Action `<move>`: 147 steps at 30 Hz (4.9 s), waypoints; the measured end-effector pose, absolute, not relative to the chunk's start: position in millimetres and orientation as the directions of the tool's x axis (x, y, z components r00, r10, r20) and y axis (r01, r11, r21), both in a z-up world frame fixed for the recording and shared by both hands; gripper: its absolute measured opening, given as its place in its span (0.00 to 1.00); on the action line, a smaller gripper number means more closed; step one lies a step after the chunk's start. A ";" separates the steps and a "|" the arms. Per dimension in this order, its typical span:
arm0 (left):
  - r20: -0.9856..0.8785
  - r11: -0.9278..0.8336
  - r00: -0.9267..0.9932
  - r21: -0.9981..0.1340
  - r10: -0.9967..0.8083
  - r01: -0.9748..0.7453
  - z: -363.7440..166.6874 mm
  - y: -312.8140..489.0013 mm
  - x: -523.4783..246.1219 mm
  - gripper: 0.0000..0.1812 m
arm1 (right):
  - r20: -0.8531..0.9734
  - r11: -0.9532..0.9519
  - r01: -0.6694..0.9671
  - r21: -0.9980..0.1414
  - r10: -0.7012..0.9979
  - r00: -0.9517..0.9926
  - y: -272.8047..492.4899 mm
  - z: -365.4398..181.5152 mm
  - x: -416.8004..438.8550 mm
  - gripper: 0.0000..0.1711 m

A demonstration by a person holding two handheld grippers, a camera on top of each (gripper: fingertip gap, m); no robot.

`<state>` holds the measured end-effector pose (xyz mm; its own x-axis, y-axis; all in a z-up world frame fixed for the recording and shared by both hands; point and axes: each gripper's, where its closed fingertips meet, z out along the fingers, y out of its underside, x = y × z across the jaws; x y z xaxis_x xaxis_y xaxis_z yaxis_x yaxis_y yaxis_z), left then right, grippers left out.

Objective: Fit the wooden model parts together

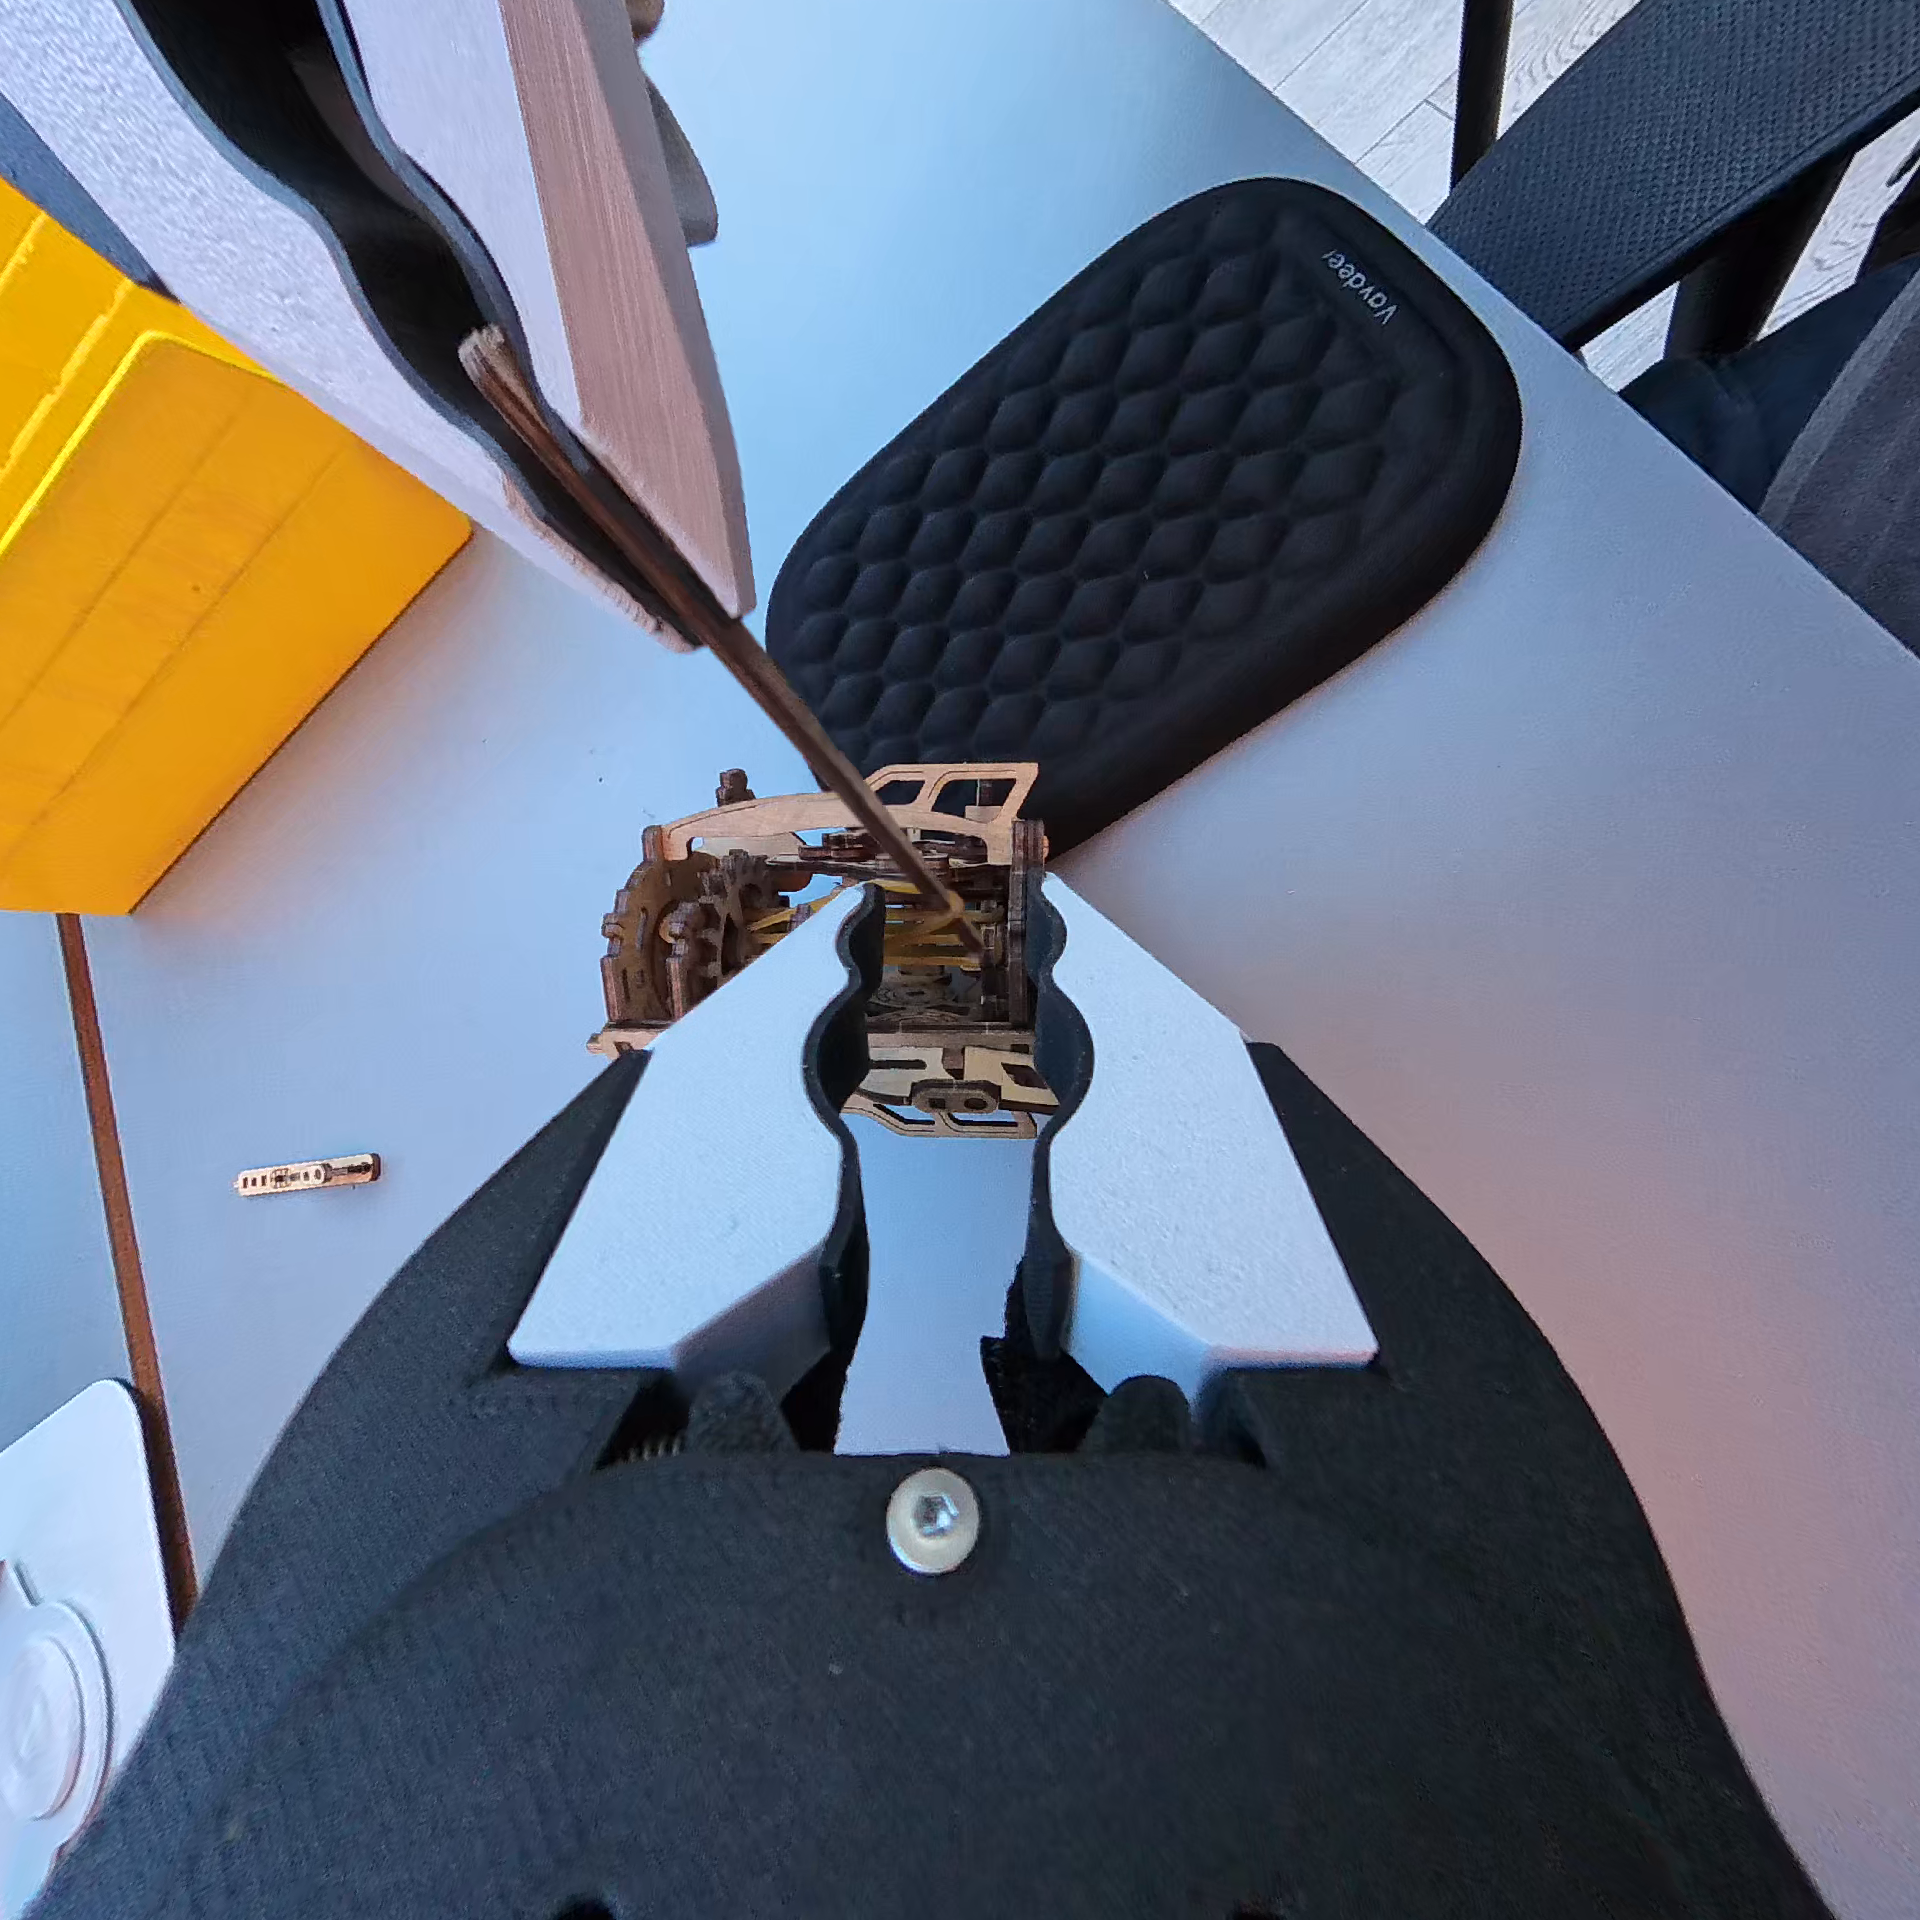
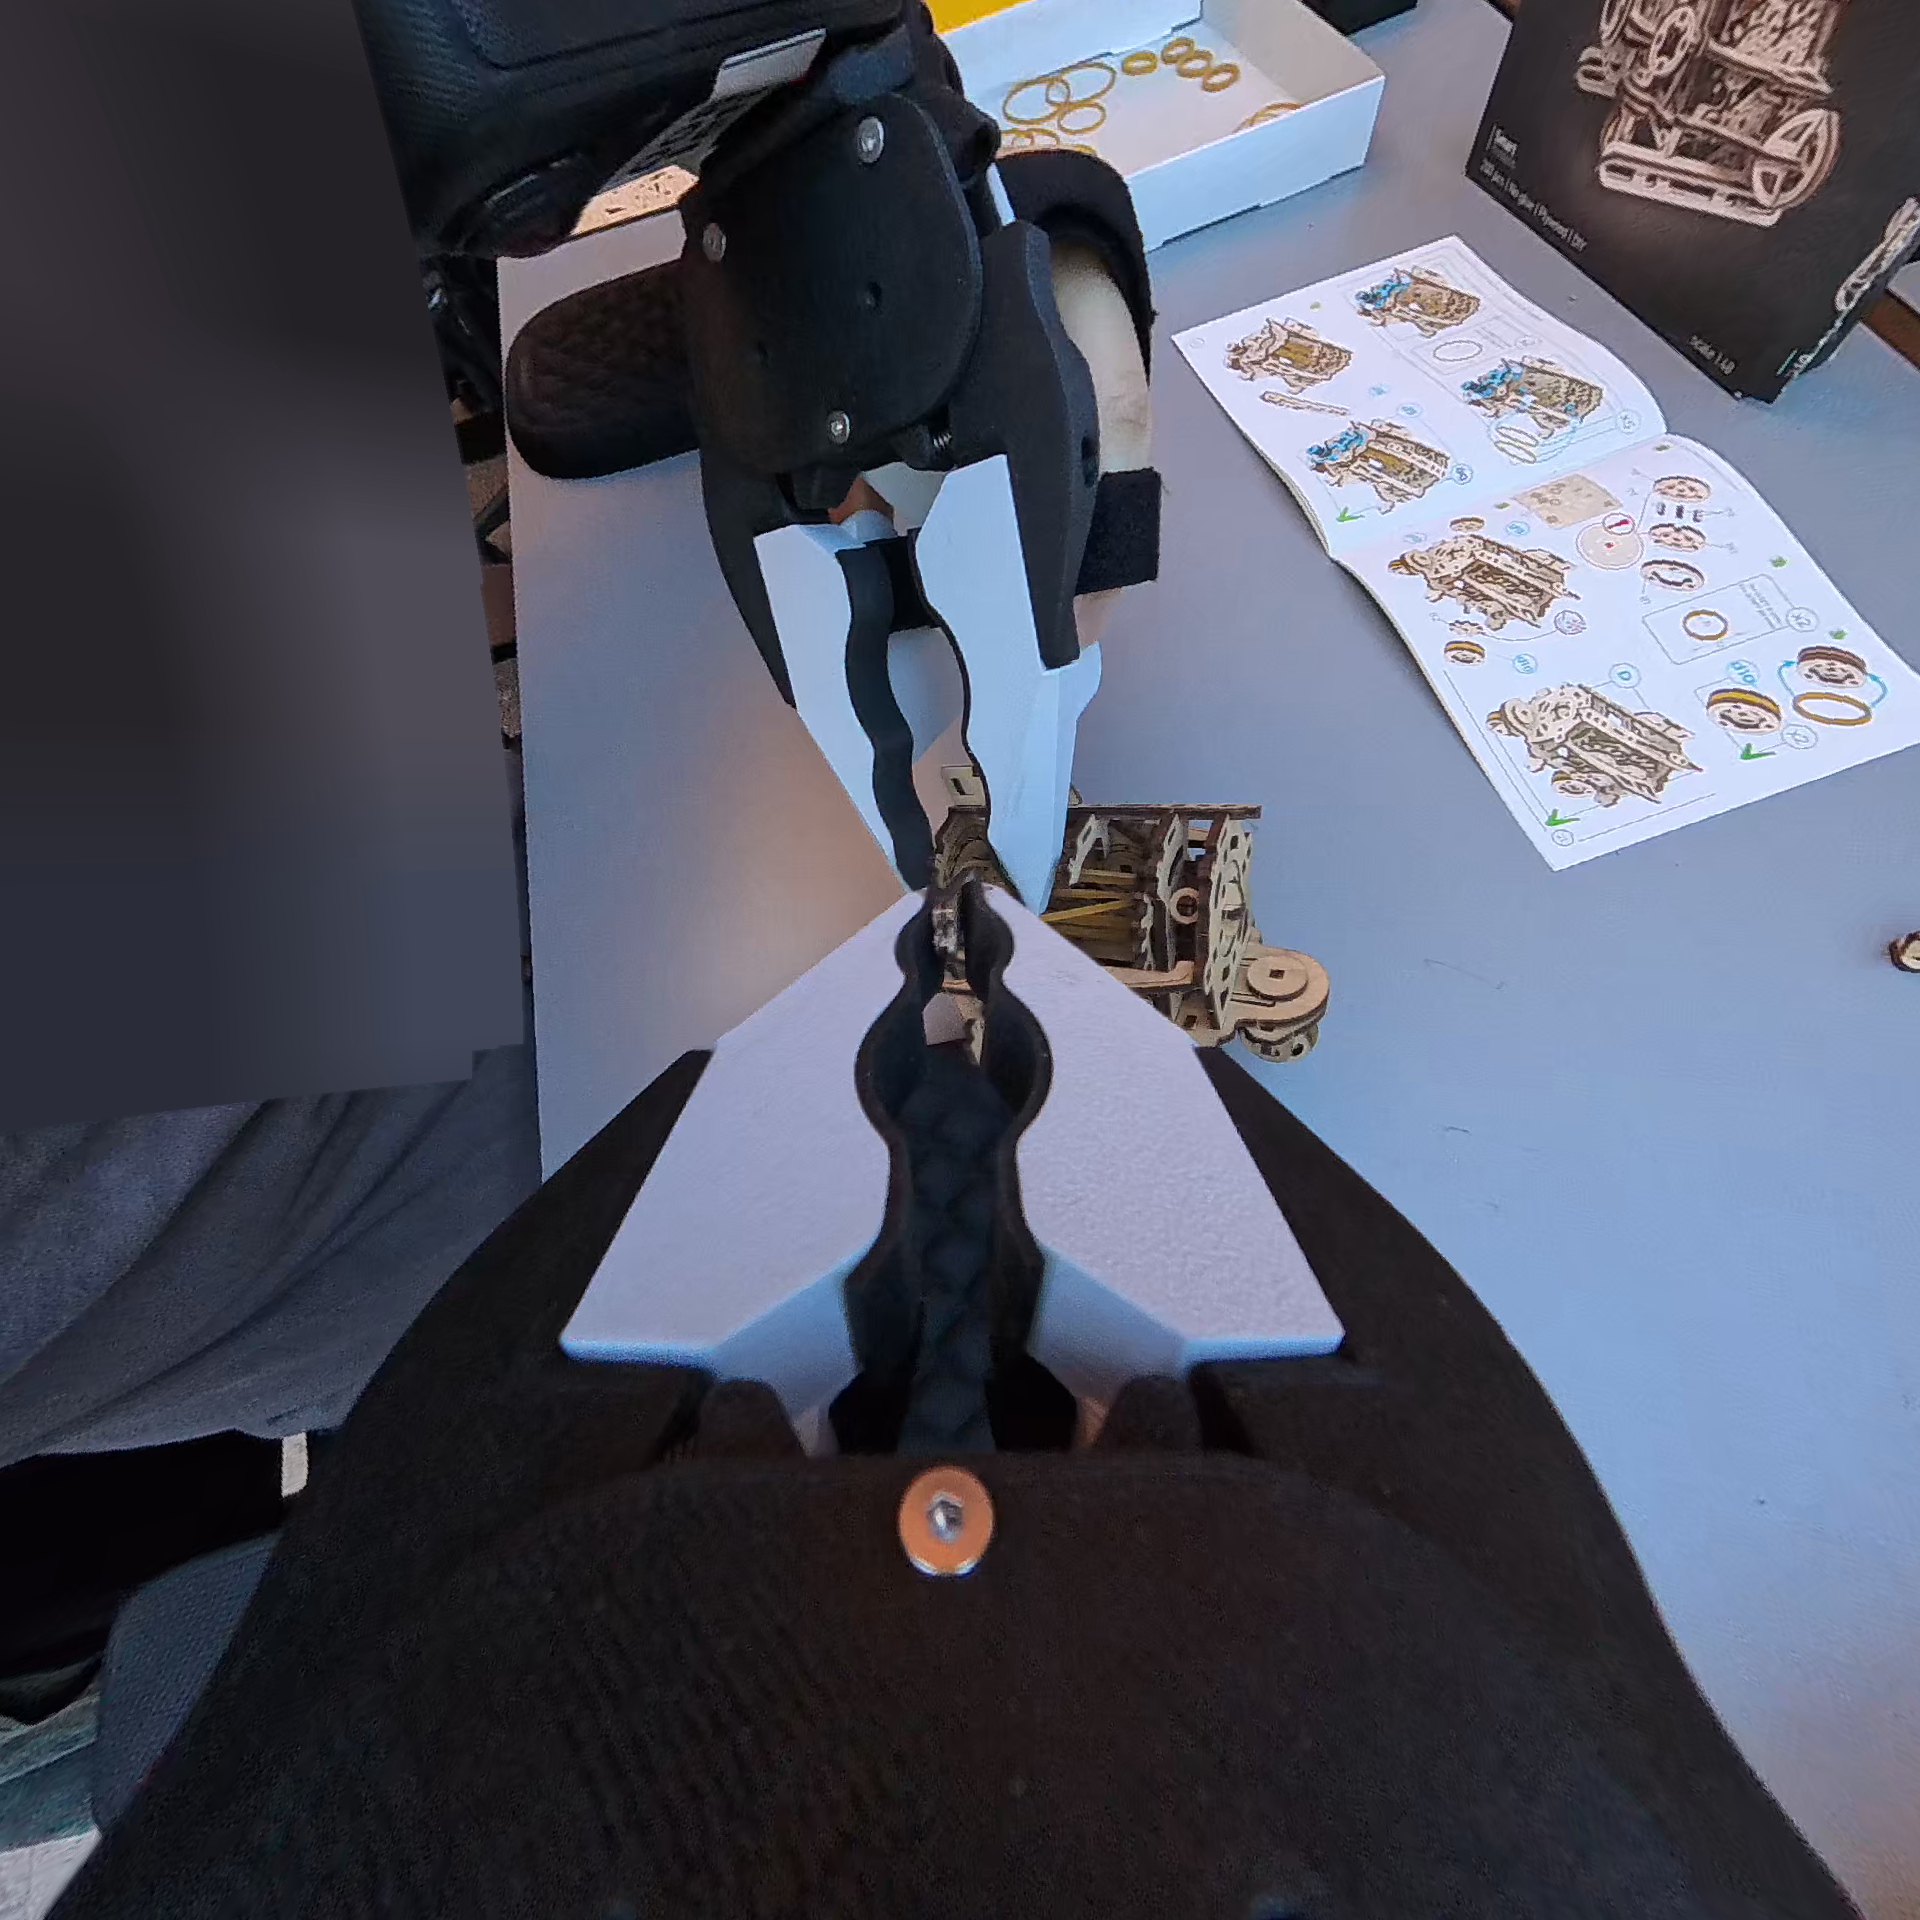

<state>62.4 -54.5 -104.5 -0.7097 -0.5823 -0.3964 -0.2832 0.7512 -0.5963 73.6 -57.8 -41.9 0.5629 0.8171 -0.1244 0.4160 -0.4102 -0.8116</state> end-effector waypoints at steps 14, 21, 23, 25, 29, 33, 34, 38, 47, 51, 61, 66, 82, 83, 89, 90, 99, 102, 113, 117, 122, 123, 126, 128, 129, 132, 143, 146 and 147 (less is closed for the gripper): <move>-0.412 0.773 -0.713 -0.565 -0.567 -0.288 -106.6 -60.4 62.3 0.09 | -0.208 -0.425 0.380 -0.822 0.844 0.494 -62.9 -39.3 76.3 0.01; -0.400 0.753 -0.698 -0.583 -0.594 -0.306 -107.9 -58.3 62.5 0.05 | -0.200 -0.423 0.383 -0.821 0.843 0.499 -62.9 -38.6 81.5 0.01; -0.415 0.757 -0.690 -0.580 -0.593 -0.301 -108.4 -57.2 62.8 0.03 | -0.194 -0.420 0.388 -0.820 0.843 0.501 -63.1 -39.2 81.3 0.01; -0.426 0.763 -0.687 -0.574 -0.589 -0.298 -109.1 -57.1 62.7 0.03 | -0.187 -0.416 0.395 -0.819 0.845 0.502 -62.8 -40.0 81.5 0.01; -0.442 0.767 -0.675 -0.567 -0.590 -0.300 -108.2 -53.8 63.6 0.03 | -0.157 -0.397 0.416 -0.818 0.850 0.504 -60.4 -39.3 81.8 0.01; -0.419 0.746 -0.668 -0.583 -0.615 -0.322 -107.4 -50.7 63.1 0.02 | -0.117 -0.376 0.456 -0.807 0.858 0.501 -57.7 -39.7 82.9 0.01; -0.409 0.737 -0.666 -0.591 -0.624 -0.327 -107.6 -50.3 63.1 0.02 | -0.099 -0.362 0.471 -0.804 0.864 0.494 -57.8 -39.8 82.4 0.01; -0.373 0.702 -0.654 -0.618 -0.658 -0.353 -107.7 -47.1 63.9 0.02 | -0.030 -0.326 0.537 -0.778 0.873 0.487 -56.5 -40.3 83.2 0.01; -0.361 0.685 -0.647 -0.636 -0.672 -0.356 -108.0 -40.7 63.3 0.01 | 0.034 -0.290 0.553 -0.781 0.864 0.502 -54.9 -23.1 97.7 0.01; -0.366 0.686 -0.645 -0.636 -0.671 -0.353 -108.2 -39.0 62.6 0.01 | -0.050 -0.389 0.496 -0.776 0.822 0.567 -52.4 -31.6 116.5 0.01; -0.364 0.677 -0.628 -0.633 -0.688 -0.375 -108.0 -33.4 64.0 0.01 | -0.107 -0.566 0.486 -0.666 0.717 0.689 -45.2 -64.6 141.1 0.01; -0.352 0.649 -0.592 -0.636 -0.725 -0.417 -107.6 -17.7 61.2 0.01 | -0.084 -0.619 0.502 -0.604 0.676 0.732 -25.9 -76.4 159.7 0.01; -0.247 0.559 -0.561 -0.666 -0.790 -0.494 -106.7 10.4 27.3 0.01 | 0.008 -0.269 0.556 -0.787 0.896 0.445 16.5 -6.4 71.6 0.01; -0.238 0.563 -0.574 -0.664 -0.783 -0.493 -107.0 9.6 26.4 0.01 | 0.003 -0.258 0.598 -0.759 0.917 0.398 15.5 -9.2 66.2 0.01; -0.221 0.583 -0.610 -0.646 -0.761 -0.493 -105.8 13.6 28.1 0.01 | -0.006 -0.178 0.689 -0.703 0.970 0.245 39.3 -26.0 49.8 0.01; -0.216 0.582 -0.613 -0.647 -0.760 -0.492 -105.8 12.9 29.6 0.01 | -0.023 -0.184 0.694 -0.696 0.972 0.234 40.8 -28.7 48.8 0.01; -0.199 0.558 -0.609 -0.675 -0.768 -0.483 -105.4 12.3 32.7 0.02 | -0.044 -0.166 0.721 -0.673 0.982 0.185 28.2 -41.6 52.7 0.01; -0.220 0.571 -0.606 -0.666 -0.765 -0.479 -106.2 13.1 32.2 0.02 | -0.041 -0.163 0.730 -0.664 0.983 0.181 27.1 -42.3 52.6 0.01; -0.219 0.558 -0.595 -0.680 -0.773 -0.475 -106.1 12.7 32.6 0.02 | -0.086 -0.187 0.714 -0.675 0.981 0.175 25.9 -45.1 52.6 0.01; -0.208 0.558 -0.606 -0.682 -0.768 -0.472 -106.6 9.4 31.6 0.00 | -0.095 -0.196 0.733 -0.651 0.979 0.178 23.7 -49.1 52.4 0.01; -0.228 0.566 -0.603 -0.685 -0.765 -0.458 -106.0 9.1 33.2 0.01 | -0.112 -0.207 0.730 -0.651 0.978 0.177 23.6 -50.6 52.8 0.01; -0.228 0.561 -0.598 -0.690 -0.769 -0.458 -105.6 9.4 33.7 0.02 | -0.130 -0.216 0.721 -0.659 0.976 0.173 24.0 -51.2 53.1 0.01; -0.221 0.540 -0.580 -0.704 -0.784 -0.461 -104.4 11.0 35.3 0.05 | -0.187 -0.262 0.681 -0.684 0.965 0.184 28.3 -51.8 55.2 0.01; -0.223 0.531 -0.569 -0.711 -0.792 -0.460 -104.0 12.3 36.1 0.05 | -0.180 -0.266 0.682 -0.681 0.964 0.195 29.0 -51.1 55.5 0.01; -0.225 0.527 -0.563 -0.715 -0.796 -0.460 -104.0 12.7 36.9 0.05 | -0.163 -0.257 0.689 -0.677 0.966 0.200 28.4 -49.7 54.7 0.01; -0.224 0.518 -0.555 -0.725 -0.801 -0.455 -104.2 10.7 39.0 0.05 | -0.128 -0.237 0.713 -0.660 0.970 0.204 23.8 -48.5 52.1 0.01; -0.285 0.504 -0.486 -0.760 -0.826 -0.411 -98.4 11.4 50.7 0.14 | -0.208 -0.280 0.615 -0.737 0.960 0.188 23.2 -40.8 59.3 0.01; -0.310 0.510 -0.467 -0.762 -0.828 -0.399 -97.1 9.2 57.2 0.15 | -0.235 -0.289 0.592 -0.753 0.957 0.169 23.4 -40.9 61.7 0.01; -0.323 0.513 -0.458 -0.764 -0.828 -0.390 -96.5 8.7 59.7 0.15 | -0.246 -0.298 0.581 -0.758 0.954 0.169 24.1 -40.6 63.0 0.01</move>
<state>59.7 8.7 -96.5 -0.4580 -0.8283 -0.3228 -0.3898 0.5135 -0.7644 63.0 24.1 -40.6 0.1693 0.9544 -0.2458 0.5806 -0.2981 -0.7576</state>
